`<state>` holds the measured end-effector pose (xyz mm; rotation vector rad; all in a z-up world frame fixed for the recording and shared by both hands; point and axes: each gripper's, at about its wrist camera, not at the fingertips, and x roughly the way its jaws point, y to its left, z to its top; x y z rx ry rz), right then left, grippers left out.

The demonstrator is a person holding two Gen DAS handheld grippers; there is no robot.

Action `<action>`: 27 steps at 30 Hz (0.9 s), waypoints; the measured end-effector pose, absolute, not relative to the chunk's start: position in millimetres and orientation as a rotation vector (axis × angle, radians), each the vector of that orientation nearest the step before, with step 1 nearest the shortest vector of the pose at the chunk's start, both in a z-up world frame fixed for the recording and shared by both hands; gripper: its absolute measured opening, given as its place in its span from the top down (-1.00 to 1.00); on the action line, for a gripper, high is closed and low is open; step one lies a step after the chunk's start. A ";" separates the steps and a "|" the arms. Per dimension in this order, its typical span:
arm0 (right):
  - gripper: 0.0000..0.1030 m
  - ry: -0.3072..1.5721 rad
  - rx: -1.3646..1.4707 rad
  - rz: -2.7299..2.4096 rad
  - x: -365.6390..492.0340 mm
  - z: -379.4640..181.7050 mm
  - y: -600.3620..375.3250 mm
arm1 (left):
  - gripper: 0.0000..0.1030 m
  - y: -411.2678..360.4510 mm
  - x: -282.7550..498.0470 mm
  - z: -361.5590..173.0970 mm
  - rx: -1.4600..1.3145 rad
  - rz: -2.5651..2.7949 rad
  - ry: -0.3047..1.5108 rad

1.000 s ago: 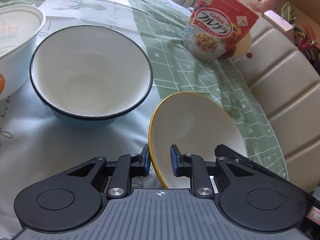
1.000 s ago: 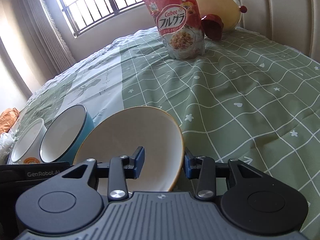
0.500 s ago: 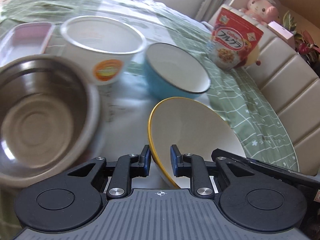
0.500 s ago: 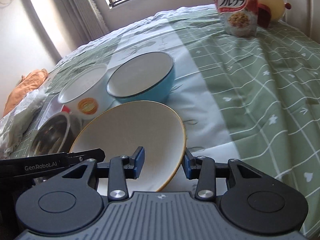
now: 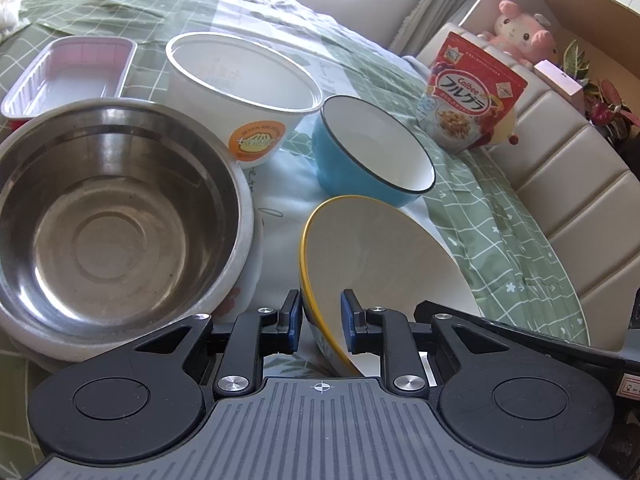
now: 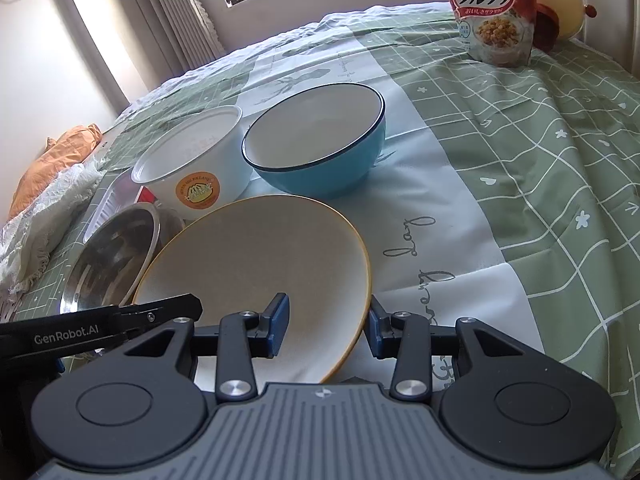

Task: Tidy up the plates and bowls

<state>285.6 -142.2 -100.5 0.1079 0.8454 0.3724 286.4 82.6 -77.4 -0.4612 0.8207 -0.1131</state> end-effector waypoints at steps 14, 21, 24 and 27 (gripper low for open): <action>0.24 0.838 0.134 0.374 285.4 -111.5 -151.2 | 0.61 80.5 295.2 -80.7 -0.446 -0.162 0.801; 0.24 0.833 0.159 0.366 280.3 -109.3 -151.9 | 0.61 95.5 281.3 -62.6 -0.460 -0.131 0.756; 0.22 0.807 0.169 0.376 275.1 -96.2 -156.3 | 0.61 90.5 280.2 -56.2 -0.428 -0.115 0.779; 0.22 0.759 0.132 0.371 276.7 -83.4 -160.6 | 0.61 83.2 280.8 -51.0 -0.378 -0.101 0.785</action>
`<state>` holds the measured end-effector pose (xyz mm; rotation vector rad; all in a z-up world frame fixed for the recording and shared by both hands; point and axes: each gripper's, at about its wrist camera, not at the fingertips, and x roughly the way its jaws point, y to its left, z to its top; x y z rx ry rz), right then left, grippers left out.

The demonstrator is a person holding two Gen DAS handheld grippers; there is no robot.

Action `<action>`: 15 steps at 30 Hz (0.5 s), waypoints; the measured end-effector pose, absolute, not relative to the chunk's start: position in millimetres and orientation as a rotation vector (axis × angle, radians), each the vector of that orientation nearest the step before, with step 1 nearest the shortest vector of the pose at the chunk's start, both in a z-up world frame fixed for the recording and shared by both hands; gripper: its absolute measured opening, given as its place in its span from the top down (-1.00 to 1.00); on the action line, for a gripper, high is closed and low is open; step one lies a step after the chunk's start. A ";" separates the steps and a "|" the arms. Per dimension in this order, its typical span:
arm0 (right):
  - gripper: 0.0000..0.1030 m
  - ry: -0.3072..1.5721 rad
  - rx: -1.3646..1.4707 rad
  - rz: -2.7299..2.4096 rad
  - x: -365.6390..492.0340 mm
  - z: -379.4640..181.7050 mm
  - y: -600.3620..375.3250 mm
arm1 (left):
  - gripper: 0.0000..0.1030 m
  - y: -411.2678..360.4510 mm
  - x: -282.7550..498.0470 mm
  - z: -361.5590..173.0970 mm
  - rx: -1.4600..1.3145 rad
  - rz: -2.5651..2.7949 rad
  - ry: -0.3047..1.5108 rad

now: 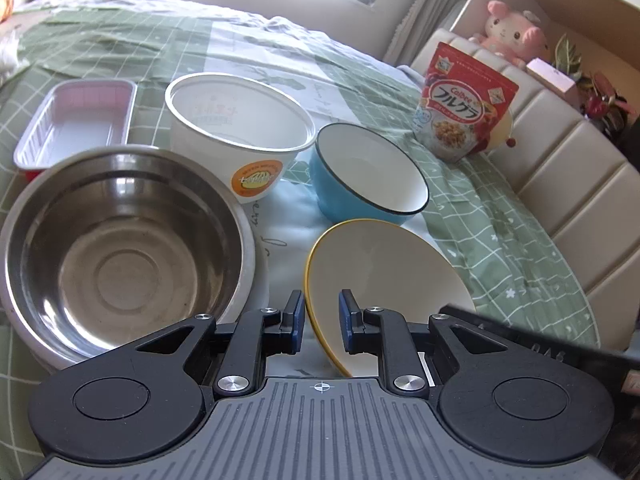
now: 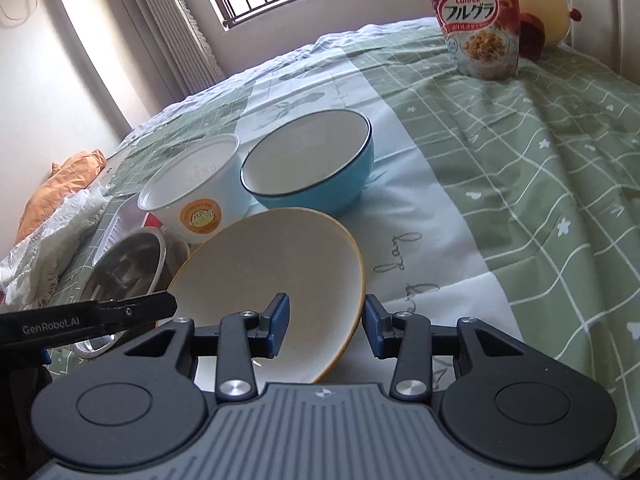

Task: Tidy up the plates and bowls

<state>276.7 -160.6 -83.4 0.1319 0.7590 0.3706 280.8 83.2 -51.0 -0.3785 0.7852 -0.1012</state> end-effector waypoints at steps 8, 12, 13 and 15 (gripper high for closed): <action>0.13 0.798 0.014 0.467 333.0 -90.1 -164.8 | 0.61 75.6 311.8 -61.2 -0.273 -0.138 0.836; 0.07 0.918 -0.048 0.478 356.8 -99.3 -152.7 | 0.64 79.1 329.4 -70.0 -0.279 -0.178 0.922; 0.08 0.929 -0.044 0.477 357.6 -99.7 -150.7 | 0.64 79.1 331.1 -72.0 -0.281 -0.181 0.929; 0.08 0.953 -0.019 0.476 358.0 -99.9 -149.2 | 0.66 78.3 334.3 -71.5 -0.286 -0.179 0.949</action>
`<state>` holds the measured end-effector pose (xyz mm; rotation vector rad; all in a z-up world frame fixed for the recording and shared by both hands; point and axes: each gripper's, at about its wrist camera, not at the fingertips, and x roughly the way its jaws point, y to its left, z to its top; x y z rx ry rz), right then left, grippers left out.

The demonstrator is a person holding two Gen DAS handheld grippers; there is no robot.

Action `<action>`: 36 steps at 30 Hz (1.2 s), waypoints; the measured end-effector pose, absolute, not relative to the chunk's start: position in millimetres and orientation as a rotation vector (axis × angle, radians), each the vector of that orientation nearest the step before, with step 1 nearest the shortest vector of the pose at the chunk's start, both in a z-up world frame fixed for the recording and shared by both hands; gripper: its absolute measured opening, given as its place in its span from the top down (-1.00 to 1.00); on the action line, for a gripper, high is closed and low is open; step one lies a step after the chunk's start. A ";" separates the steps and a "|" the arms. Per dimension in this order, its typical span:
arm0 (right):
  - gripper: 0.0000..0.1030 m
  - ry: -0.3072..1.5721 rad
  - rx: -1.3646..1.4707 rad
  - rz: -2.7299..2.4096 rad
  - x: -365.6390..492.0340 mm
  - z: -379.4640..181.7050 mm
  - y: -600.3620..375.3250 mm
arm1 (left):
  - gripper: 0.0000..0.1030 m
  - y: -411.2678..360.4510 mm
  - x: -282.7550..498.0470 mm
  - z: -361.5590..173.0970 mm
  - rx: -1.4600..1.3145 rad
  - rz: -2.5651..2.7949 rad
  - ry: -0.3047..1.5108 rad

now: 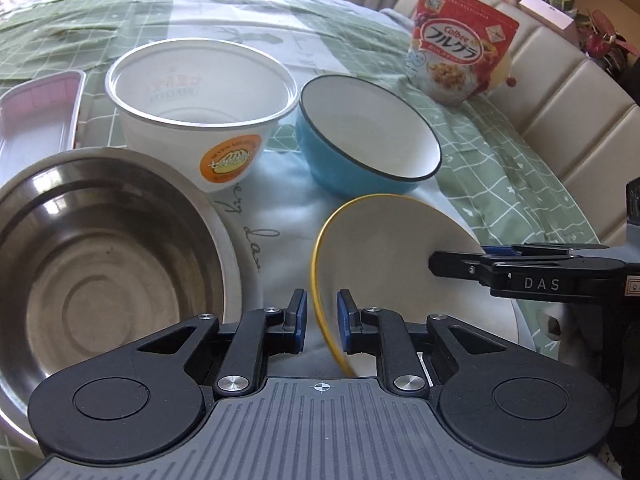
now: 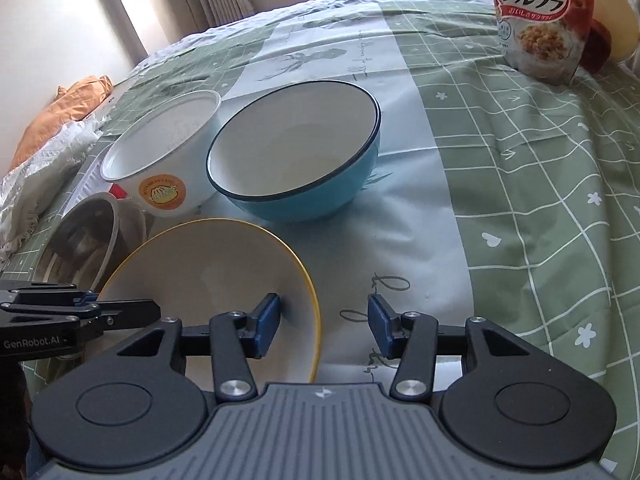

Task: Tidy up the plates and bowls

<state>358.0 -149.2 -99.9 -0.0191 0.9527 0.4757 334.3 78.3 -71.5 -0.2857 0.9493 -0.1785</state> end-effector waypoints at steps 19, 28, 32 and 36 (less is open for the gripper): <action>0.43 1.345 0.050 0.306 369.3 -94.2 -119.3 | 0.64 88.7 364.0 -57.9 -0.468 -0.016 1.372; 0.38 1.384 0.023 0.277 369.2 -95.3 -106.7 | 0.63 92.4 384.4 -52.3 -0.442 -0.070 1.319; 0.38 1.415 0.020 0.296 363.2 -99.8 -104.4 | 0.65 93.7 386.6 -55.7 -0.420 -0.073 1.364; 0.39 1.358 -0.028 0.267 361.9 -83.9 -113.4 | 0.69 105.3 380.5 -42.5 -0.485 -0.078 1.354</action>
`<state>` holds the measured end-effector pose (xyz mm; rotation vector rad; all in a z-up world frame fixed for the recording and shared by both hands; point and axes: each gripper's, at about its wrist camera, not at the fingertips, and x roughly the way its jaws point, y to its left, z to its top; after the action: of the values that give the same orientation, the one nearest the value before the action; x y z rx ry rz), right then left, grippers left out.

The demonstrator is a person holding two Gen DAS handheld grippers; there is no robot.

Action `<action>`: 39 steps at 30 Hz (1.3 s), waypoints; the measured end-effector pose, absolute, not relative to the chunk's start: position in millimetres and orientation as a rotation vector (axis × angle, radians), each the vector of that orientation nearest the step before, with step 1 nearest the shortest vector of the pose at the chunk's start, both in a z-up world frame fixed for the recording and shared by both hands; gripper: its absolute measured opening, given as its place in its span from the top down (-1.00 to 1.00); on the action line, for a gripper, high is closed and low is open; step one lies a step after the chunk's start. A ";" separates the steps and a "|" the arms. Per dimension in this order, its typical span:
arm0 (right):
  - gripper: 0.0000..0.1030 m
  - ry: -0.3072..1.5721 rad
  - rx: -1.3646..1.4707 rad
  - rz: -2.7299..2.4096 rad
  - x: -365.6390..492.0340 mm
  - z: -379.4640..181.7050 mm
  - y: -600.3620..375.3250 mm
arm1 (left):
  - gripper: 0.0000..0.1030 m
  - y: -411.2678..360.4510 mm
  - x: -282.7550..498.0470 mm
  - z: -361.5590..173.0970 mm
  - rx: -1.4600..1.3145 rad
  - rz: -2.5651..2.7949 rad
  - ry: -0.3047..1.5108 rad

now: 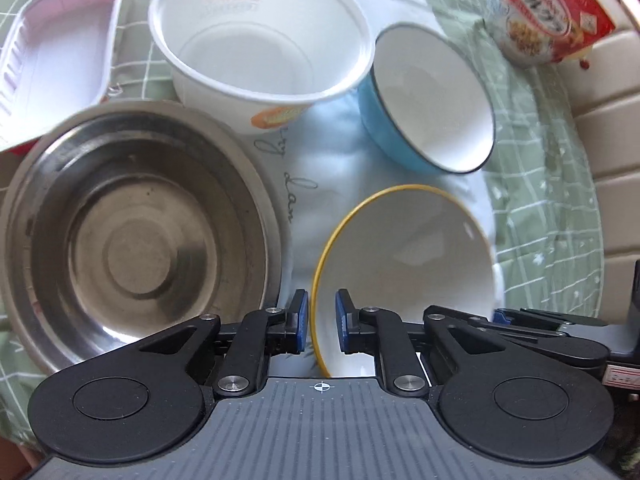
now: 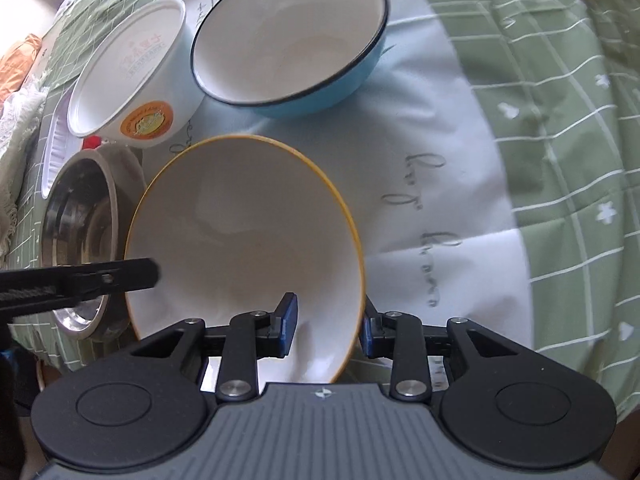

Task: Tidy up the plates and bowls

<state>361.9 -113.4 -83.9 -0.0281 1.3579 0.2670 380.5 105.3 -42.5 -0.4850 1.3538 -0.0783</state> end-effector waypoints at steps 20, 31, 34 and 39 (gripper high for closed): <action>0.01 1.215 0.127 0.263 492.2 -80.5 -124.1 | 0.62 88.2 499.1 -64.7 -0.581 -0.011 1.221; 0.42 1.321 0.201 0.295 514.5 -111.4 -119.1 | 0.30 64.1 526.4 -82.6 -0.476 -0.014 1.269; 0.42 1.310 0.175 0.297 506.7 -100.9 -130.2 | 0.30 56.9 524.0 -79.1 -0.476 -0.063 1.300; 0.42 1.349 0.234 0.291 509.6 -109.1 -150.2 | 0.30 46.4 530.8 -92.7 -0.463 -0.110 1.336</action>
<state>509.6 -150.2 -109.1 0.2337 1.3490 0.2912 530.8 46.4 -92.7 -0.4634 1.3356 -0.1104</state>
